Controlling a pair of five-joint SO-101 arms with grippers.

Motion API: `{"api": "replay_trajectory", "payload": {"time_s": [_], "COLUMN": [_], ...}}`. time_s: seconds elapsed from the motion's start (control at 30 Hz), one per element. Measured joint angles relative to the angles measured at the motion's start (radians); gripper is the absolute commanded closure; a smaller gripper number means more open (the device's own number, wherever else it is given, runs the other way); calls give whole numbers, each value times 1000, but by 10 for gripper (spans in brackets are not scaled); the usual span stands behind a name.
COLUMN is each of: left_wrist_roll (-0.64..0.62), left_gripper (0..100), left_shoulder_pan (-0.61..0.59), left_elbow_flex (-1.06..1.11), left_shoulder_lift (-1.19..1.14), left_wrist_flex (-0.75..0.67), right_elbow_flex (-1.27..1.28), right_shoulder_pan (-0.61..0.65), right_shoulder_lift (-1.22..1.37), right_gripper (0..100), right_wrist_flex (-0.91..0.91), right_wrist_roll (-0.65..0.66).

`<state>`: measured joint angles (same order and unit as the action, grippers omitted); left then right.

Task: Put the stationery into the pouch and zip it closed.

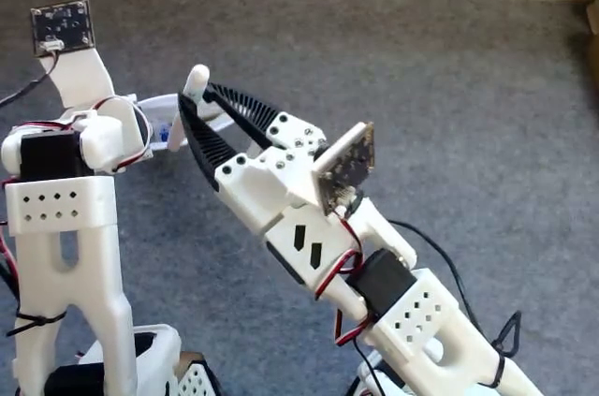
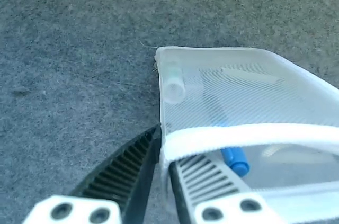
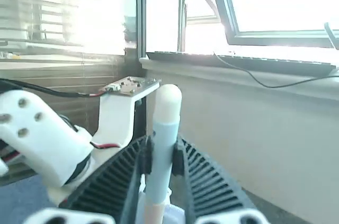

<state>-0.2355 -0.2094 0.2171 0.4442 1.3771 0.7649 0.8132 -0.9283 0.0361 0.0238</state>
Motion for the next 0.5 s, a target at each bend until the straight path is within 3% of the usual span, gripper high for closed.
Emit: {"api": "replay_trajectory", "payload": {"time_s": [0.5], "left_wrist_roll": [17], "left_gripper": [993], "left_shoulder_pan": [0], "left_elbow_flex": [5], "left_shoulder_lift": [0], "left_wrist_flex": [0], "right_elbow_flex": [40], "right_shoulder_pan": [-123], "right_shoulder_lift": [6], "right_gripper": [991], "right_wrist_flex": [-69], "right_wrist_roll": [0]}}
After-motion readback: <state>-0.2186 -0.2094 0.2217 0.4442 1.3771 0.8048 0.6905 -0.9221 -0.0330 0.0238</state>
